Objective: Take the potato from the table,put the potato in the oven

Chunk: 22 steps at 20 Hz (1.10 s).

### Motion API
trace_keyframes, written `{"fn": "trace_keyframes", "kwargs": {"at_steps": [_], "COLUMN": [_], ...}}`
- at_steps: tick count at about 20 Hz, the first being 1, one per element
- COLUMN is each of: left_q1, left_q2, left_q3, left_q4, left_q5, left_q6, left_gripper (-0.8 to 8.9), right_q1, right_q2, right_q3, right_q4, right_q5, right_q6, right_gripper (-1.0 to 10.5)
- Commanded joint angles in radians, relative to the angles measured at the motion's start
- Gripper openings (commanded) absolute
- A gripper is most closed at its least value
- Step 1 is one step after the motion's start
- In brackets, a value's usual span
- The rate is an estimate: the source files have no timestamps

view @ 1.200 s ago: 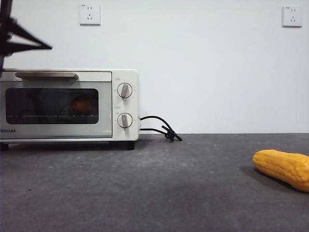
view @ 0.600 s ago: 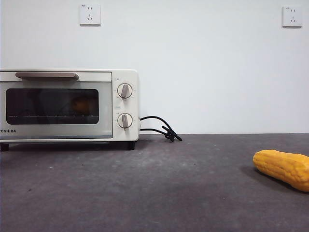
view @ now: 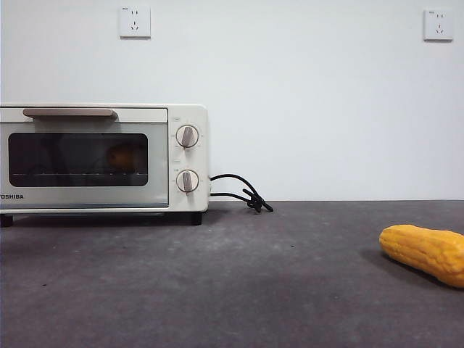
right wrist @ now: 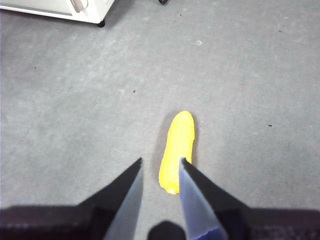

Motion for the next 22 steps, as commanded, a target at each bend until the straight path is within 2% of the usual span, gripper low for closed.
{"fn": "trace_keyframes", "kwargs": {"at_steps": [1, 2, 4, 5, 7, 9, 13, 15, 17, 20, 22], "left_q1": [-0.005, -0.007, -0.029, -0.046, -0.08, -0.104, -0.124, -0.127, -0.145, -0.165, -0.165], "left_q2": [0.01, 0.01, -0.013, -0.031, -0.069, -0.097, -0.152, -0.197, -0.266, -0.399, -0.499], "left_q3": [-0.003, -0.003, -0.003, -0.004, -0.007, -0.022, -0.165, -0.311, -0.507, -0.795, -0.949], "left_q4": [-0.01, -0.018, -0.062, -0.114, -0.214, -0.266, -0.212, -0.073, 0.126, 0.382, 0.45], "left_q5": [-0.011, -0.026, -0.137, -0.269, -0.59, -0.776, -0.899, -0.885, -0.846, -0.914, -0.948], "left_q6": [0.11, 0.131, 0.28, 0.398, 0.565, 0.657, 0.784, 0.783, 0.711, 0.641, 0.587], "left_gripper": [-0.04, -0.04, -0.04, -0.04, -0.04, -0.04, -0.04, -0.04, -0.04, -0.04, -0.04], "right_q1": [0.0, 0.0, 0.0, 0.0, 0.0, 0.0, 0.0, 0.0, 0.0, 0.0, 0.0], "right_q2": [0.0, 0.0, 0.0, 0.0, 0.0, 0.0, 0.0, 0.0, 0.0, 0.0, 0.0], "right_q3": [-0.01, -0.01, -0.01, -0.01, -0.01, -0.01, -0.01, -0.01, -0.01, -0.01, -0.01], "right_q4": [0.006, 0.006, 0.006, 0.006, 0.006, 0.006, 0.006, 0.006, 0.006, 0.006, 0.006], "right_q5": [0.004, 0.004, 0.004, 0.004, 0.004, 0.004, 0.004, 0.004, 0.004, 0.004, 0.004], "right_q6": [0.01, 0.01, 0.01, 0.01, 0.01, 0.01, 0.01, 0.01, 0.01, 0.01, 0.01], "right_gripper": [1.2, 1.2, 1.2, 1.2, 1.2, 1.2, 1.2, 1.2, 1.2, 1.2, 1.2]}}
